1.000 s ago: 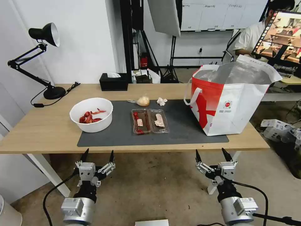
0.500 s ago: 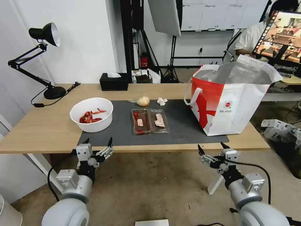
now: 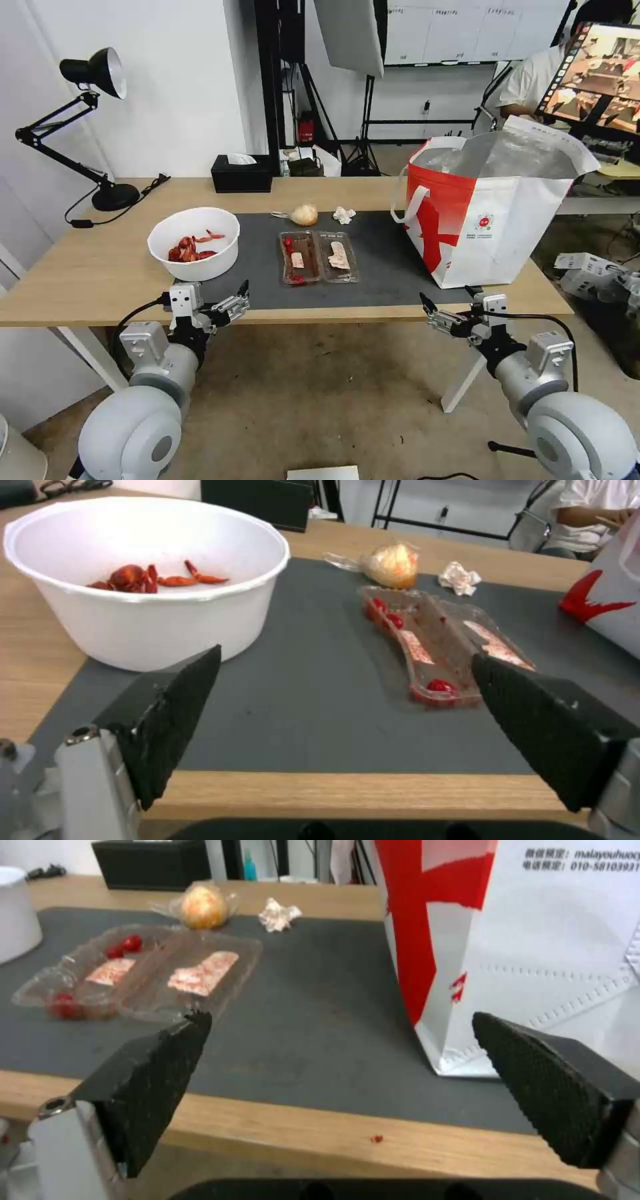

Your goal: Pick up the trash from the table and place it into the takeout bag.

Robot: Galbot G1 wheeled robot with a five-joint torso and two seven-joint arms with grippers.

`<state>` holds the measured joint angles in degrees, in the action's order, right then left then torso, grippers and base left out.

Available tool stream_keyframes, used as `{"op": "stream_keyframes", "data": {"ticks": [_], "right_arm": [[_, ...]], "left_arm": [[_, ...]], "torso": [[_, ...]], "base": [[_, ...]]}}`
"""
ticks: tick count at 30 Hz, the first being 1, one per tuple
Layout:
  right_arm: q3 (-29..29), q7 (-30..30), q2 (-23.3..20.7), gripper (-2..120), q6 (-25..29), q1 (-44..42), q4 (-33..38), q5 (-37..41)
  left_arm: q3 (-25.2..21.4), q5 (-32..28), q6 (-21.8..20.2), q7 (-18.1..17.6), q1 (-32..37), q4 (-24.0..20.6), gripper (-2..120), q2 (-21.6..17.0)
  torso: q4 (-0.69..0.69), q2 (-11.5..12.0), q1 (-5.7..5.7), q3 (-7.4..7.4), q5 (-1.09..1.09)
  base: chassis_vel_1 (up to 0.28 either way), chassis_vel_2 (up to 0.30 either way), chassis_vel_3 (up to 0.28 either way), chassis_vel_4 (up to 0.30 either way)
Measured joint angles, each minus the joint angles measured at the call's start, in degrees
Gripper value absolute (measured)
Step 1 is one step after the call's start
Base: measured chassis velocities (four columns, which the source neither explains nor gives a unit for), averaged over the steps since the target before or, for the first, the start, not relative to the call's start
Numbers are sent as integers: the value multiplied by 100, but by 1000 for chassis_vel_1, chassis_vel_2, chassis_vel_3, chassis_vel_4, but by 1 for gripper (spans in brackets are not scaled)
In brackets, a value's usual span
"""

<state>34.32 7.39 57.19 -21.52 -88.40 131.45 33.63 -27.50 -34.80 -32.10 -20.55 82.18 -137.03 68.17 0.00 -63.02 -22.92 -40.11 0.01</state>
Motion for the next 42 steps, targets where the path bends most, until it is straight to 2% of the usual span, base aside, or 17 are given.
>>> {"op": "stream_keyframes", "data": {"ticks": [18, 25, 32, 33, 35, 36, 37, 41, 42], "right_arm": [[-126, 98, -53, 100, 73, 226, -78, 79], [-442, 141, -104, 100, 144, 573, -201, 146], [-822, 233, -111, 100, 371, 772, -329, 369], [-930, 408, -113, 100, 356, 840, -304, 708], [-994, 519, -114, 100, 340, 889, -286, 907], [-1162, 827, -105, 100, 300, 1036, -239, 1509], [-1162, 827, -105, 100, 300, 1036, -239, 1509], [-1604, 1934, 70, 100, 242, 1593, -135, 3578], [-1604, 1934, 70, 100, 242, 1593, -135, 3578]], "left_arm": [[56, 2, 176, 110, -95, 144, 100, -38], [24, 39, 222, 186, -79, 212, 100, -50], [16, 246, 555, 277, 35, 236, 100, -74], [16, 265, 624, 290, 48, 242, 100, -96], [14, 266, 638, 292, 50, 247, 100, -105], [-1, 268, 652, 293, 59, 251, 100, -119], [-1, 268, 652, 293, 59, 251, 100, -119], [-36, 268, 655, 293, 136, 225, 100, -121], [-36, 268, 655, 293, 136, 225, 100, -121]], "torso": [[0, 0, 0, 0, 0], [0, 0, 0, 0, -1], [0, 0, 0, 0, -1], [-1, 0, 1, 0, -1], [-1, 0, 1, 1, -1], [0, 0, 0, 0, -2], [0, 0, 0, 0, -2], [0, -1, 1, 1, -1], [0, -1, 1, 1, -1]], "base": [[0, 0, 0, 0], [0, 0, 0, 0], [0, 0, 0, 0], [0, 0, 0, 0], [0, 0, 0, 0], [0, 0, 0, 0], [0, 0, 0, 0], [0, 0, 0, 0], [0, 0, 0, 0]]}}
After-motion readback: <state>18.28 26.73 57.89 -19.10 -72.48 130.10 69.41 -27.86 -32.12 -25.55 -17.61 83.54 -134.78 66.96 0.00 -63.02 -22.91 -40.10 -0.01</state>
